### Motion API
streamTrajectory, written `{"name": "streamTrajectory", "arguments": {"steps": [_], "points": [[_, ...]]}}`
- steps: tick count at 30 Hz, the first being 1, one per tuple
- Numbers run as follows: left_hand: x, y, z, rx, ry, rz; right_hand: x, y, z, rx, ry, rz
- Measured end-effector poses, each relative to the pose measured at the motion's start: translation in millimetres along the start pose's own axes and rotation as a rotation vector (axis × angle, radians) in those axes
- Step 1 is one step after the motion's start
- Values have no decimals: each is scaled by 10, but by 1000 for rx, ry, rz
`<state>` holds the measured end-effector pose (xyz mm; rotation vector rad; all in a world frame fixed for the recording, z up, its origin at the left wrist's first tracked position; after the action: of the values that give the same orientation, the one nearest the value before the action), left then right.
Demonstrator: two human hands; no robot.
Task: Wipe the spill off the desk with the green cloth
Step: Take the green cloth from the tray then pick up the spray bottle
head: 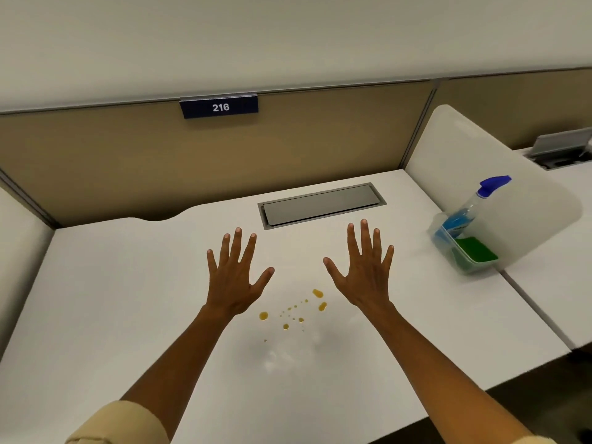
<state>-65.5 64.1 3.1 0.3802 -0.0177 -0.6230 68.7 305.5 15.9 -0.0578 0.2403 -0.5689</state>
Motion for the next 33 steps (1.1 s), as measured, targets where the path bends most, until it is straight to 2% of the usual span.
{"name": "streamTrajectory", "arguments": {"steps": [7, 16, 33], "points": [[-144, 407, -106, 26, -37, -126, 170, 417, 99, 56, 24, -127], [-378, 1010, -187, 37, -54, -206, 157, 1122, 262, 72, 66, -231], [-1193, 2468, -900, -15, -52, -206, -632, 2941, 50, -11, 8, -246]]}}
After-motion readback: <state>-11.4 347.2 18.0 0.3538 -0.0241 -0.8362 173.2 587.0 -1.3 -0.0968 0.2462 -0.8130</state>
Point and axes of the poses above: each hand's wrist, its own x-axis away from the middle knuckle, its own z-axis out of the back of the hand, y = z × x, the point moved 7 cm from there along -x, towards the middle knuckle, and after that the axes turned 5 degrees about x, right-handed, at the moved point
